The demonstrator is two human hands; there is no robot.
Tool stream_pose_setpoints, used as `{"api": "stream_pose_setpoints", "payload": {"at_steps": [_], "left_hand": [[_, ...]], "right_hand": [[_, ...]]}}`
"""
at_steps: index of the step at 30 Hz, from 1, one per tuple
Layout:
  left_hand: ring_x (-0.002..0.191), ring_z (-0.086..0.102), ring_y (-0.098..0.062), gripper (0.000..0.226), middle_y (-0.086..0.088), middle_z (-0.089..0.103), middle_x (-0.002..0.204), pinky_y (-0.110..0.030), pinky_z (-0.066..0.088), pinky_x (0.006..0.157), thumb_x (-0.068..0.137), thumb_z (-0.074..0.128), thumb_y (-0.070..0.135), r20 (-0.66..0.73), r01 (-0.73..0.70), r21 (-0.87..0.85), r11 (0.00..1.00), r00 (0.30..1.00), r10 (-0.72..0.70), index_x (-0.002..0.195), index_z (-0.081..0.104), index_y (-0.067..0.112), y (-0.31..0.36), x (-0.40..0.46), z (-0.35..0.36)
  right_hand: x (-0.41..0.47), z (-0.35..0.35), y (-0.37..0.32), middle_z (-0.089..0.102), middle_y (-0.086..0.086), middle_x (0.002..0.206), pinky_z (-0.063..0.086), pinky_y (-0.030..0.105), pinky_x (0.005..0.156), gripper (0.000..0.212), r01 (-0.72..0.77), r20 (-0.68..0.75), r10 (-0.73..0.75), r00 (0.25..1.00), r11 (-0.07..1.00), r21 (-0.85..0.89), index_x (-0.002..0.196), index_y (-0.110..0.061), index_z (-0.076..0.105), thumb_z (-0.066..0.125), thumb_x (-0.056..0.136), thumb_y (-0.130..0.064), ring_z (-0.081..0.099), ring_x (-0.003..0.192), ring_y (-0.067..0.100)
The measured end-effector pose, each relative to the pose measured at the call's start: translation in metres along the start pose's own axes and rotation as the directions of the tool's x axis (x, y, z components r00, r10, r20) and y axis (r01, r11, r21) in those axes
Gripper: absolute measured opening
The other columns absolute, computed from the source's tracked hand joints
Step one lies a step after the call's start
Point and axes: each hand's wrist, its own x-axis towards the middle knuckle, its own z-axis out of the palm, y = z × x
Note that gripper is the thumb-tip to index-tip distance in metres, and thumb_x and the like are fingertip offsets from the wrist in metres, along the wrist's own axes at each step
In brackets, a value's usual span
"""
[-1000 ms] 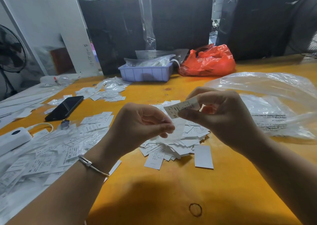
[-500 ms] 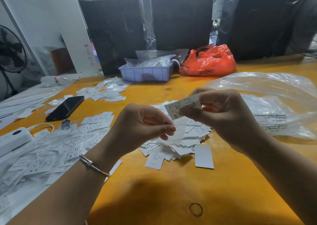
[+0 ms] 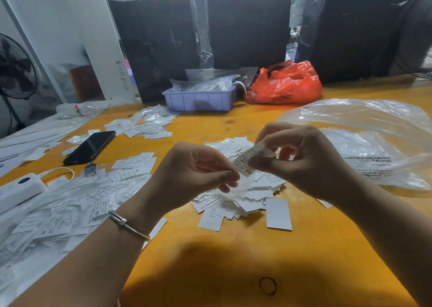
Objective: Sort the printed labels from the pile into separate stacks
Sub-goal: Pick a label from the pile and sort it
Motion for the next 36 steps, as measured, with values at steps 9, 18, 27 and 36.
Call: {"api": "stream_pose_setpoints", "payload": {"at_steps": [9, 18, 27, 36], "left_hand": [[0.070, 0.074, -0.017, 0.024, -0.001, 0.077, 0.081, -0.031, 0.060, 0.060, 0.075, 0.072, 0.027, -0.008, 0.032, 0.018, 0.999, 0.999, -0.032, 0.090, 0.074, 0.009, 0.000, 0.000, 0.003], [0.073, 0.074, -0.022, 0.021, -0.005, 0.077, 0.083, -0.029, 0.060, 0.060, 0.072, 0.073, 0.027, -0.047, 0.100, -0.053, 0.994, 0.994, -0.103, 0.083, 0.076, 0.009, -0.001, 0.002, 0.003], [0.080, 0.074, -0.018, 0.025, -0.004, 0.077, 0.081, -0.020, 0.056, 0.065, 0.069, 0.074, 0.023, -0.025, 0.115, -0.092, 0.989, 0.993, -0.118, 0.085, 0.076, 0.004, -0.003, 0.003, 0.003], [0.082, 0.070, -0.008, 0.012, 0.006, 0.076, 0.083, -0.018, 0.053, 0.056, 0.085, 0.069, 0.007, -0.126, 0.351, 0.123, 0.928, 0.933, -0.336, 0.086, 0.073, 0.018, -0.009, 0.006, -0.034]], "right_hand": [[0.001, 0.003, 0.001, 0.069, -0.003, 0.077, 0.047, 0.018, 0.055, 0.019, -0.016, -0.050, 0.015, 0.999, 1.000, -0.009, 0.095, -0.016, 0.072, 0.077, 0.076, -0.019, 0.061, 0.066, 0.012], [-0.002, 0.013, -0.001, 0.071, -0.005, 0.070, 0.048, 0.030, 0.051, 0.014, 0.008, -0.188, -0.017, 0.982, 0.999, -0.048, 0.081, -0.015, 0.077, 0.079, 0.074, -0.003, 0.061, 0.061, 0.013], [-0.002, 0.016, 0.003, 0.067, -0.004, 0.081, 0.049, 0.030, 0.059, 0.005, -0.052, 0.029, 0.050, 0.998, 0.997, 0.053, 0.082, -0.017, 0.077, 0.073, 0.081, -0.014, 0.061, 0.076, 0.016], [0.006, -0.026, 0.046, 0.070, 0.002, 0.083, 0.049, 0.035, 0.076, 0.011, -0.542, -0.388, 0.381, 0.839, 0.652, -0.531, 0.076, -0.018, 0.071, 0.061, 0.081, -0.018, 0.061, 0.079, 0.023]]}}
